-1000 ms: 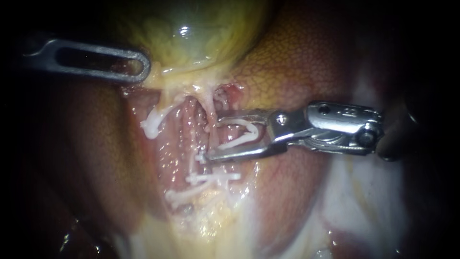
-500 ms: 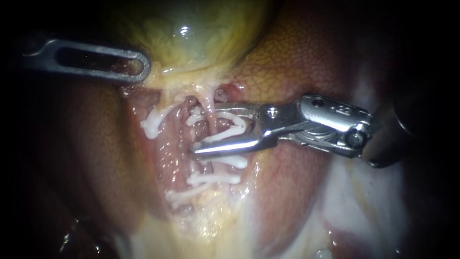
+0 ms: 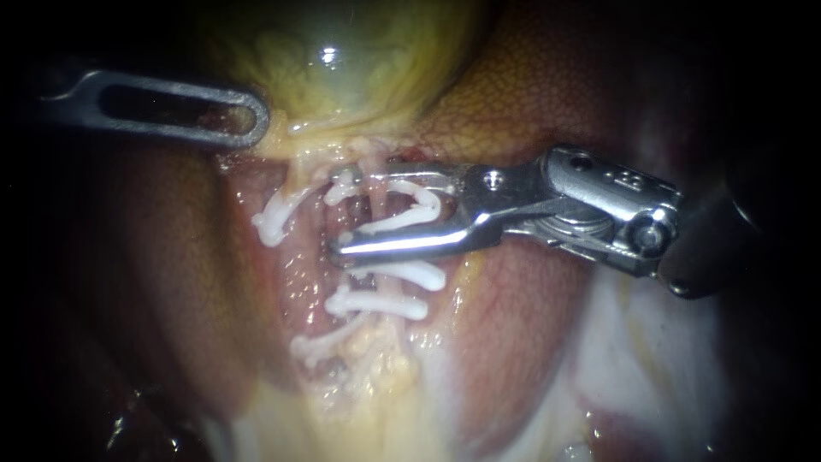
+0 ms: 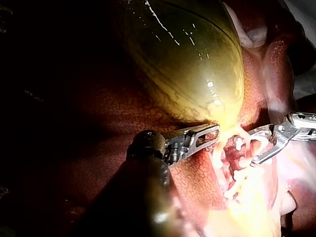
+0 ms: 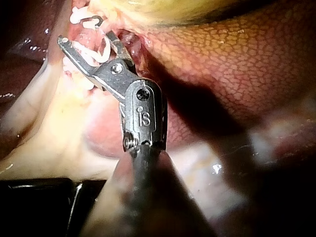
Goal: Clipping third clip right tube
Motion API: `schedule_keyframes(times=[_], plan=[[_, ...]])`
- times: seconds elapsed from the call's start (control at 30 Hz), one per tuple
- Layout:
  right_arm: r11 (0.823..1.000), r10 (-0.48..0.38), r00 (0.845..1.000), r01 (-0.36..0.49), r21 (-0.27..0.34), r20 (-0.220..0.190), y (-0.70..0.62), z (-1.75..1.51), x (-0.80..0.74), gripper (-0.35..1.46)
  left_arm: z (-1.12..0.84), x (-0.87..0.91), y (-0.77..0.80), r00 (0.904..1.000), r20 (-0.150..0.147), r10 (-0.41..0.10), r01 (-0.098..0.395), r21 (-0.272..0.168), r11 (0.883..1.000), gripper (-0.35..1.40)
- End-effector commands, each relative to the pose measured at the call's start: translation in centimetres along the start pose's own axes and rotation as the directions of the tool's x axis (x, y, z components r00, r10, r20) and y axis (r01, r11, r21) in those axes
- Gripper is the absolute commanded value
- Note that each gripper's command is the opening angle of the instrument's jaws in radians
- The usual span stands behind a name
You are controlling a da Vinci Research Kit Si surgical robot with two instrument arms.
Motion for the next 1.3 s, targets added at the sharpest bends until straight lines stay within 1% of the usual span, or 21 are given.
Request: schedule_keyframes(times=[0.03, 0.2, 0.4, 0.6, 0.63, 0.67, 0.87, 1.3], plan=[[1.0, 0.0, 1.0, 0.0, -0.003, 0.0, 0.01, -0.01, 0.01, 0.3, 0.0, 0.0, 0.0, 1.0, 0.0, 0.0, 0.0, 0.0, 1.0, -0.35], [0.998, 0.054, 0.999, -0.054, -0.019, -0.005, 0.02, -0.01, 0.02, 0.15, 0.0, 0.0, 0.0, 1.0, 0.0, 0.0, 0.0, 0.0, 1.0, -0.35], [0.995, 0.089, 0.996, -0.089, -0.033, -0.01, 0.03, 0.0, 0.02, -0.01, 0.0, 0.0, 0.0, 1.0, 0.0, 0.0, 0.0, 0.0, 1.0, -0.35], [0.995, 0.094, 0.995, -0.095, -0.033, -0.01, 0.04, -0.01, 0.01, -0.17, 0.01, 0.0, 0.0, 1.0, 0.0, 0.0, 0.0, 0.0, 1.0, -0.35], [0.995, 0.094, 0.996, -0.095, -0.033, -0.01, 0.04, -0.01, 0.01, -0.23, 0.01, 0.0, 0.0, 1.0, 0.0, 0.0, 0.0, 0.0, 1.0, -0.35], [0.994, 0.1, 0.995, -0.1, -0.033, -0.01, 0.04, -0.01, 0.0, -0.35, 0.01, 0.0, 0.0, 1.0, 0.0, 0.0, 0.0, 0.0, 1.0, -0.35], [0.99, 0.14, 0.99, -0.14, -0.032, -0.012, 0.04, -0.02, -0.02, -0.35, 0.01, 0.0, 0.0, 1.0, 0.0, 0.0, 0.0, 0.0, 1.0, -0.35], [0.99, 0.138, 0.99, -0.138, -0.033, -0.011, 0.07, -0.04, -0.05, -0.35, 0.0, 0.0, 0.0, 1.0, 0.0, 0.0, 0.0, 0.0, 1.0, -0.35]])
